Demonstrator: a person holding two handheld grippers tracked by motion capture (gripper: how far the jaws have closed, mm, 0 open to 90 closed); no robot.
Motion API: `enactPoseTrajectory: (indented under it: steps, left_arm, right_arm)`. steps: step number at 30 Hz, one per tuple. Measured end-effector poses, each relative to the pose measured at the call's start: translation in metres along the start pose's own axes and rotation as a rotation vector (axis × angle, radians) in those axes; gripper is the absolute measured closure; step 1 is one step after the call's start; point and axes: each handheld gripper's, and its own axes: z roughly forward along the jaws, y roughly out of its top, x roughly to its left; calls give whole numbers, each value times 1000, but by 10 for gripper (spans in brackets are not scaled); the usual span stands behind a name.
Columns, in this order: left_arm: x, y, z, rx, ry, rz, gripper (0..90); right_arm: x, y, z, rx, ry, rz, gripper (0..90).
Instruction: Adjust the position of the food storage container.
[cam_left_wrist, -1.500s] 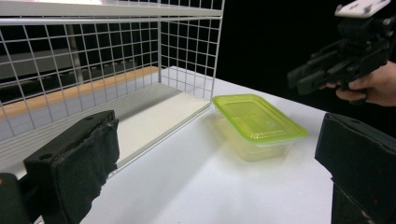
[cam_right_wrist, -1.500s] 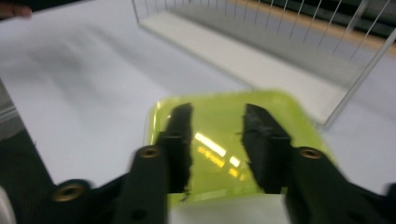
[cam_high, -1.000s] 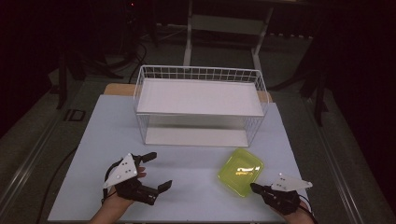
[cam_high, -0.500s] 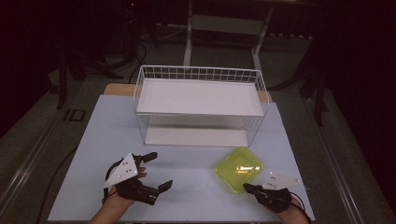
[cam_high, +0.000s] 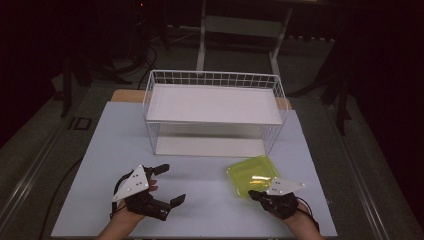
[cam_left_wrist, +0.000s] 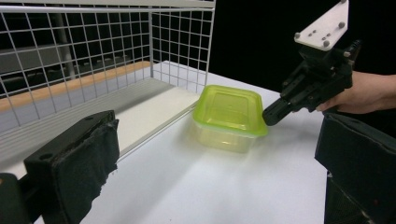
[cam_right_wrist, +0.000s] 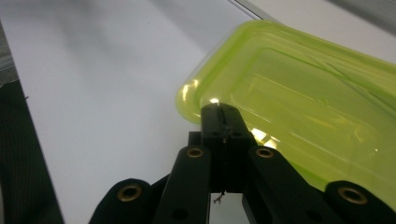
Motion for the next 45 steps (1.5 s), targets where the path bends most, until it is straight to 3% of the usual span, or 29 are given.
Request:
enactPoseTrajectory:
  steps: [10,15,18,23,29,39,45]
  left_arm:
    - [-1,0,1,1,-4,3,3]
    - [0,-2,1,5,-3,-5,3]
    - [1,-2,1,8,-1,-4,3]
    - [1,-2,2,7,1,-7,3]
    - [1,-3,4,17,2,-5,3]
    - [1,-4,5,25,-8,-6,3]
    - [1,-4,4,23,-8,-8,3]
  right_arm:
    - [-2,17,18,-2,9,-13,900]
    - [-5,23,4,-51,-9,-11,900]
    - [-17,20,-10,-62,-57,-3,900]
    - [-50,8,-32,-74,-174,55,900]
    - [-79,-11,-35,-26,-248,115,900]
    - [-96,-22,-17,21,-268,137,900]
    - [-90,-19,-14,17,-243,130,900]
